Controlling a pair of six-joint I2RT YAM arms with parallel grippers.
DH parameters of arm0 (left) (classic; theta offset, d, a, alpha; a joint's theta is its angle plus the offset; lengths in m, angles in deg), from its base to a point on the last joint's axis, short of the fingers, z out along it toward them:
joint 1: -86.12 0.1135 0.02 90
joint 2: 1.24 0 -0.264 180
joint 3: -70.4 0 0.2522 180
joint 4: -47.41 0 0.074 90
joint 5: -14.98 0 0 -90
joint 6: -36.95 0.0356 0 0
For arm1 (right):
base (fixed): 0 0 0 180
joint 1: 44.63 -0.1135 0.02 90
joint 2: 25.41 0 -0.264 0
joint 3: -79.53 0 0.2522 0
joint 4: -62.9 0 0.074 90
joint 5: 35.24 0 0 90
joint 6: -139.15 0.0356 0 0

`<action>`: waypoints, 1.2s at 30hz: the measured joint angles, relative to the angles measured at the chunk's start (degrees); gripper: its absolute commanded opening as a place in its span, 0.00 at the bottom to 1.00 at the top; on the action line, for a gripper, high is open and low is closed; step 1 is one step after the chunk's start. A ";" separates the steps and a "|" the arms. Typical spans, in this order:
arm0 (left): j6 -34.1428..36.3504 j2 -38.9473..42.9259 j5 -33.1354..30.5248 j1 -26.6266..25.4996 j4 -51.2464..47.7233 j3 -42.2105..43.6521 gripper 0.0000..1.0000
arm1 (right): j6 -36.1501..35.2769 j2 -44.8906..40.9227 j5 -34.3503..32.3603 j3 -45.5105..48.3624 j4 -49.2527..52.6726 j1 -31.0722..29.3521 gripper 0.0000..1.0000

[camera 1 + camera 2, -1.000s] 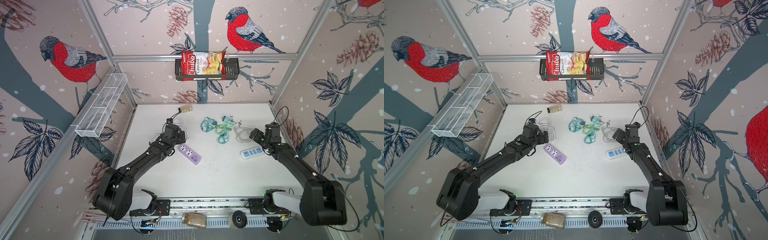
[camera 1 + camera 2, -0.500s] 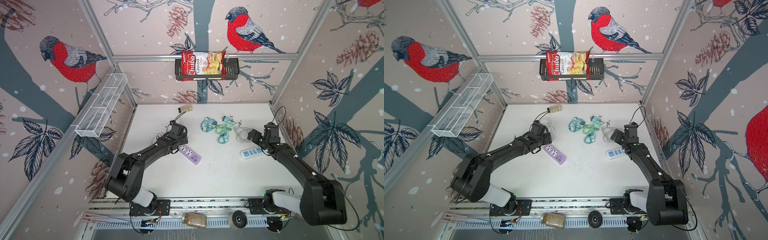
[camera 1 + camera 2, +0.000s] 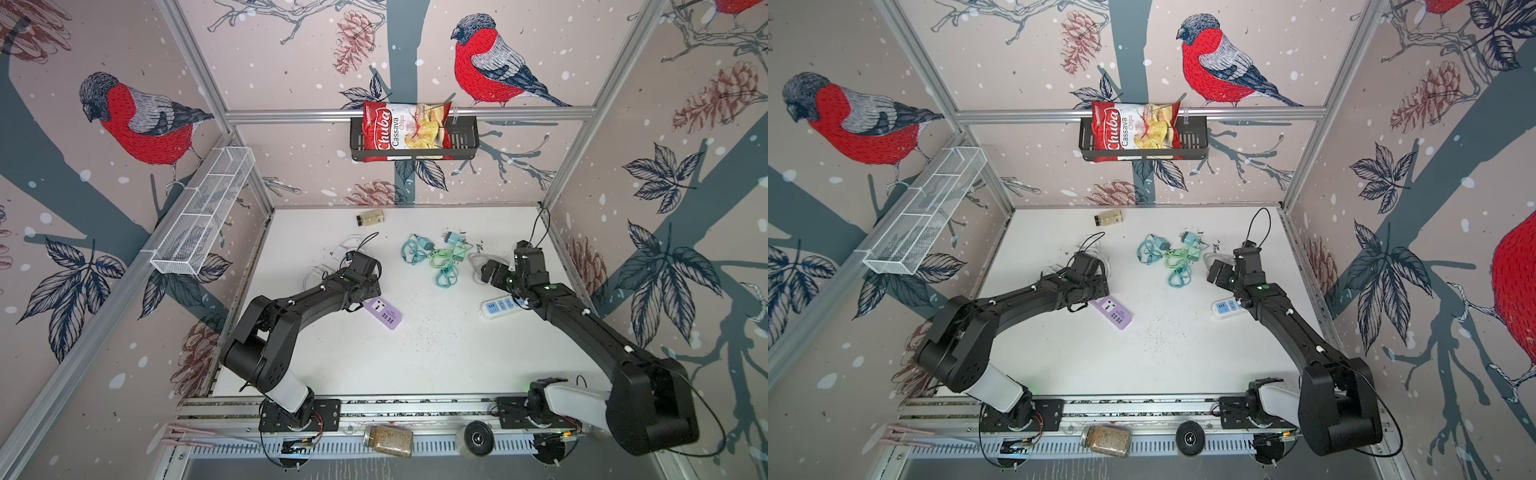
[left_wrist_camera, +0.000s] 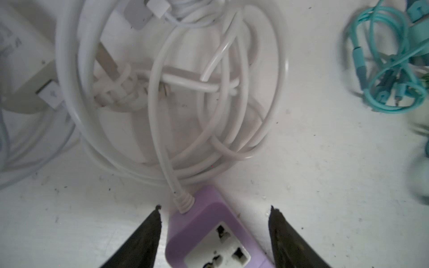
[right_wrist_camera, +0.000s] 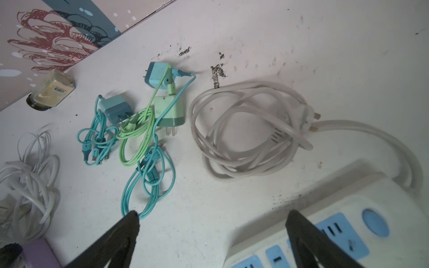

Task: Insert the plug
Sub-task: 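Move the left gripper toward white chargers while the right reaches the purple strip, then lower the right gripper onto the purple strip while the left hovers over chargers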

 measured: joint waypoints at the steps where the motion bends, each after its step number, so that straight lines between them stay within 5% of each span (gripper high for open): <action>1: -0.35 -0.24 0.00 0.00 -0.17 0.22 0.73 | -0.04 0.00 0.00 0.00 0.00 -0.52 0.99; 18: -5.16 -5.05 0.81 -9.51 0.31 -2.93 0.70 | -4.24 6.16 4.42 -3.45 4.50 -13.14 0.99; 26: -8.24 -5.99 3.50 -14.32 2.05 -3.50 0.71 | -4.17 6.45 6.16 -0.63 4.68 -13.81 1.00; 36: -9.11 -0.46 3.08 -16.20 -0.35 -5.14 0.86 | -3.98 6.08 6.49 0.44 4.90 -15.13 0.99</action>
